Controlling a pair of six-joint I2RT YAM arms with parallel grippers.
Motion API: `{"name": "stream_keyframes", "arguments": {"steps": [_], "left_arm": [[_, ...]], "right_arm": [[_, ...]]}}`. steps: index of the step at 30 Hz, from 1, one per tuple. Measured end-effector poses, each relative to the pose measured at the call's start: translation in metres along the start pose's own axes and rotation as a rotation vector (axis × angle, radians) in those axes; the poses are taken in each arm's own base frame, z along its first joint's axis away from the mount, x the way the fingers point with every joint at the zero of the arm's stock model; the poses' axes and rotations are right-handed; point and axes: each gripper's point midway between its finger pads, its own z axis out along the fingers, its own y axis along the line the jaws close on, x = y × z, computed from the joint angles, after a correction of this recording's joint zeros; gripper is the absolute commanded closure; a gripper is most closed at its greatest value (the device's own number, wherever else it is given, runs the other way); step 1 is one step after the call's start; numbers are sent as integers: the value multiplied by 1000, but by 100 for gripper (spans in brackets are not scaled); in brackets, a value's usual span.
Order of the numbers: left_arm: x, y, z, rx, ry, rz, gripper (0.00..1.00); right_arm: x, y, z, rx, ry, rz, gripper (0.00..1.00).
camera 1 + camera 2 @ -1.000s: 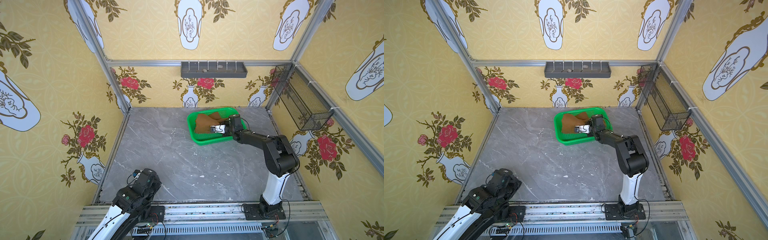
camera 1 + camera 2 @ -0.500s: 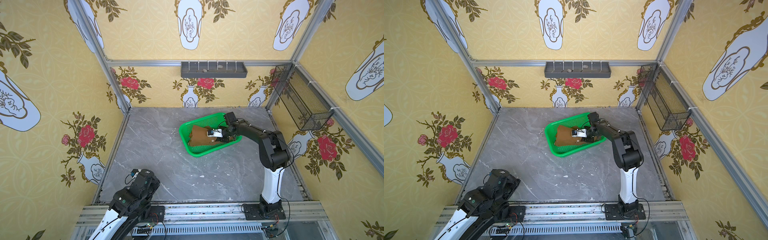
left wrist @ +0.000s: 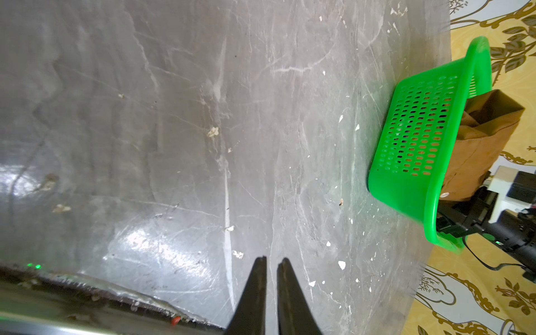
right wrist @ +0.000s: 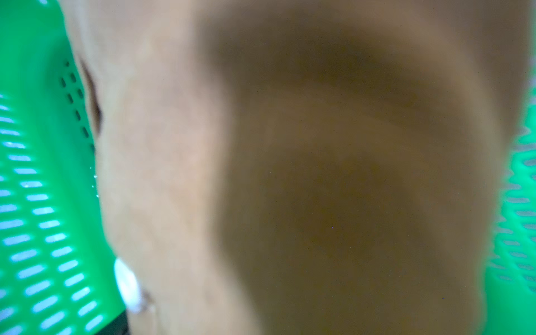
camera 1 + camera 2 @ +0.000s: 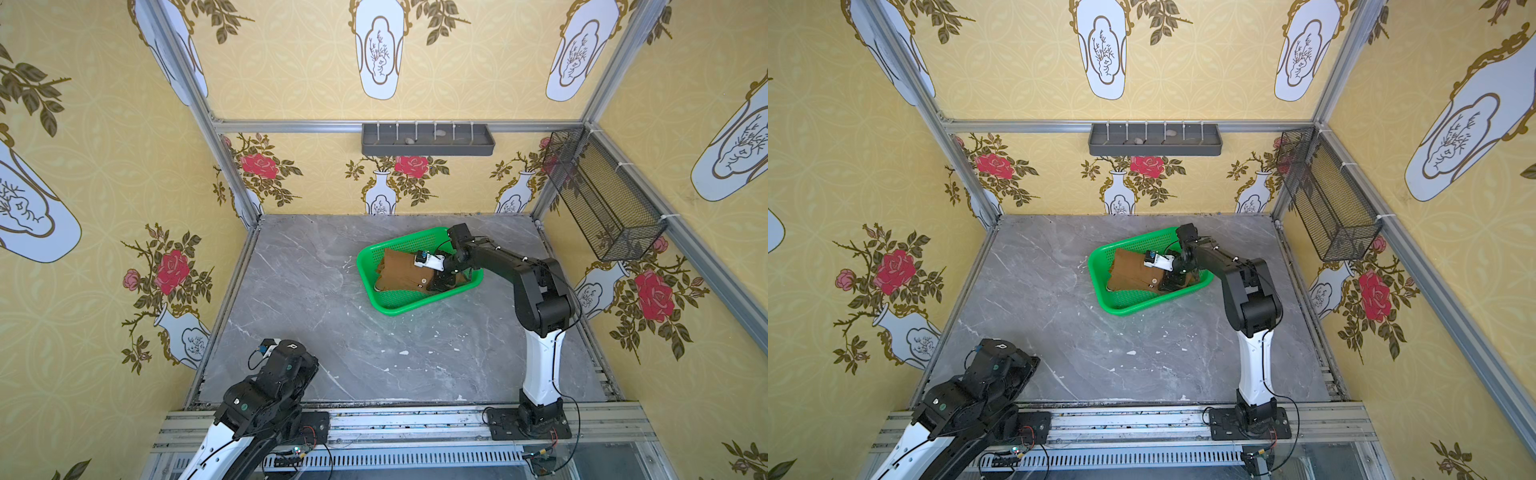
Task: Roll up the long pants
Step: Place the long pant in the bin.
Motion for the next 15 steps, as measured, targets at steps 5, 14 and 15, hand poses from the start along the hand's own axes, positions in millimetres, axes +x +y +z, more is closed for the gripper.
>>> {"name": "stream_keyframes", "arguments": {"steps": [5, 14, 15], "left_arm": [[5, 5, 7, -27, 23, 16, 86], [13, 14, 17, -108, 75, 62, 86], [14, 15, 18, -115, 79, 67, 86]], "right_arm": [[-3, -25, -38, 109, 0, 56, 3], [10, -28, -64, 195, 17, 83, 3], [11, -27, -63, 199, 17, 83, 3]]}}
